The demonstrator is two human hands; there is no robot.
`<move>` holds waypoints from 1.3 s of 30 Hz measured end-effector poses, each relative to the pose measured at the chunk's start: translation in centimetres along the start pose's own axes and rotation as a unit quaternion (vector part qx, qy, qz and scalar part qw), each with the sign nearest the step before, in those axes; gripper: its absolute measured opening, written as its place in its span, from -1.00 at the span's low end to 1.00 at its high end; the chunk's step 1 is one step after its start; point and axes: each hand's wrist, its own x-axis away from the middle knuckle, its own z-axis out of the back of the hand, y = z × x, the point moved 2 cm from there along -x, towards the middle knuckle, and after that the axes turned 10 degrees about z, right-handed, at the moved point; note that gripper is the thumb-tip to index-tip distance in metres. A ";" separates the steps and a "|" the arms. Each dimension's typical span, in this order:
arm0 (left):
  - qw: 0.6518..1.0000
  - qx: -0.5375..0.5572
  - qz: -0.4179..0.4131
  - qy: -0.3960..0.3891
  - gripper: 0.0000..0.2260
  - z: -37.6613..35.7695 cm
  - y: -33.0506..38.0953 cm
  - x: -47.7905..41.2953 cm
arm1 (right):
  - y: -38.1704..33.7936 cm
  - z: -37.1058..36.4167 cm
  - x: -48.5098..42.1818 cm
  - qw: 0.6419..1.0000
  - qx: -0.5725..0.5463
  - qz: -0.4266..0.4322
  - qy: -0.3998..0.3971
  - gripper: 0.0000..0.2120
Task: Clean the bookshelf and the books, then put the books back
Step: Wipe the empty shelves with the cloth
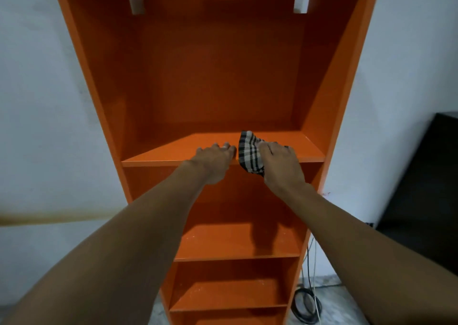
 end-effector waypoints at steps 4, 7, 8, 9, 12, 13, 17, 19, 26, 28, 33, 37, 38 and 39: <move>1.000 0.006 -0.008 0.001 -0.48 0.7 3.4 -0.7 | 5.6 0.9 2.1 0.997 0.064 -0.020 0.037 -0.51; 1.000 0.001 -0.001 0.000 -0.46 0.7 4.7 -0.7 | 5.5 1.5 2.7 0.988 0.137 -0.066 -0.033 -0.59; 1.000 0.002 0.005 0.001 -0.46 0.7 4.6 -0.7 | 4.8 1.9 2.6 0.981 0.161 -0.087 -0.058 -0.60; 1.000 0.003 0.012 0.003 -0.45 0.6 4.5 -0.8 | 4.0 2.4 2.4 0.975 0.182 -0.097 -0.080 -0.61; 1.000 -0.003 0.030 0.003 -0.45 0.6 4.5 -0.9 | 3.3 4.6 2.4 0.977 0.137 -0.073 -0.149 -0.75; 0.999 -0.005 0.039 0.000 -0.43 0.7 4.7 -0.9 | 3.5 5.8 2.9 0.977 0.070 -0.093 -0.178 -0.81; 0.997 0.024 0.063 -0.037 -0.41 1.4 6.0 -0.2 | 3.5 8.0 6.2 0.946 -0.136 -0.174 -0.238 -0.87; 0.996 0.050 0.046 -0.059 -0.42 1.8 6.5 0.4 | 3.4 8.0 7.0 0.932 -0.226 -0.165 -0.231 -0.83; 0.974 0.210 -0.030 -0.078 -0.41 2.8 5.5 3.9 | 3.8 9.9 7.4 0.784 -0.555 -0.237 -0.145 -0.68; 0.938 0.333 -0.041 -0.090 -0.57 3.3 4.7 5.2 | 3.0 10.0 7.5 0.738 -0.609 -0.252 -0.143 -0.79; 0.859 0.487 -0.004 -0.155 -0.77 3.4 2.0 8.1 | 0.3 9.9 8.2 0.655 -0.689 -0.289 -0.116 -0.85; 0.838 0.525 0.057 -0.135 -0.76 1.5 -0.1 8.6 | -1.7 8.8 9.2 0.557 -0.759 -0.319 -0.113 -0.61; 0.842 0.519 0.067 -0.128 -0.78 0.9 -0.5 8.8 | -1.8 8.3 9.5 0.529 -0.778 -0.321 -0.108 -0.42; 0.849 0.509 0.075 -0.121 -0.81 0.4 -0.8 9.0 | -1.9 7.8 9.8 0.508 -0.794 -0.314 -0.115 -0.25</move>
